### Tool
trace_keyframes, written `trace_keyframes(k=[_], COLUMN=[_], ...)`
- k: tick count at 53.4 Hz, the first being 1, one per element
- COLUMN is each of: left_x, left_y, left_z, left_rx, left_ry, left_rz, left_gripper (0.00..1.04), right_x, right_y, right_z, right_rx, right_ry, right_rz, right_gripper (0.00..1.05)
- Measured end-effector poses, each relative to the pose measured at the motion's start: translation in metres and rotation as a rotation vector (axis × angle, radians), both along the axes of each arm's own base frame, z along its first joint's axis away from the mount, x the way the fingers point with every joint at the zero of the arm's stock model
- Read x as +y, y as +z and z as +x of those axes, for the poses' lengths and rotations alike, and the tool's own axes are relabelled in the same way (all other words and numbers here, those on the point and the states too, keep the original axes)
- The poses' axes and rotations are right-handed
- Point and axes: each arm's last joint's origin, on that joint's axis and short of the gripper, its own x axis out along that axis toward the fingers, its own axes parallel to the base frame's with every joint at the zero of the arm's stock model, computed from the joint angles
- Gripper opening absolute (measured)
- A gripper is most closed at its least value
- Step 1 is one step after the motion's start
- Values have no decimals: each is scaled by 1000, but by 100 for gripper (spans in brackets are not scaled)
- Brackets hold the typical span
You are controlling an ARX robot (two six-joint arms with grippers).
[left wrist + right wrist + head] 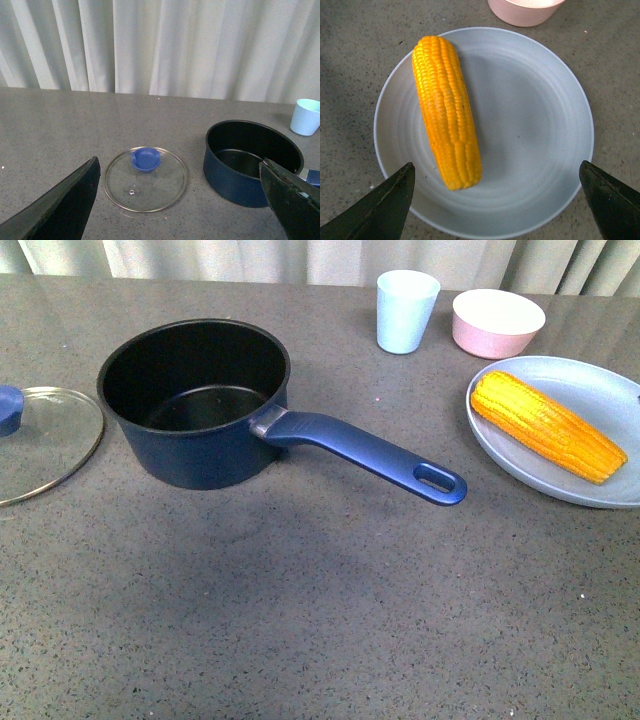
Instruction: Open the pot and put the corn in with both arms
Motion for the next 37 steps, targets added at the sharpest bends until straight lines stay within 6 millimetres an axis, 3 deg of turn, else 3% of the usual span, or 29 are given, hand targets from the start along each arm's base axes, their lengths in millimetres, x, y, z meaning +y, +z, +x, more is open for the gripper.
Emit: trace_keyframes(k=[15,37], left_x=[0,0], left_y=[0,0], left_z=[0,0], left_rx=[0,0], left_ry=[0,0], left_rz=[0,0], left_gripper=[96,96], right_x=[21,44], right_y=[-30,-45], right_z=[38,60], right_rx=[81,103], right_ry=[146,236], right_rz=[-138,-181], right_gripper=[96,96])
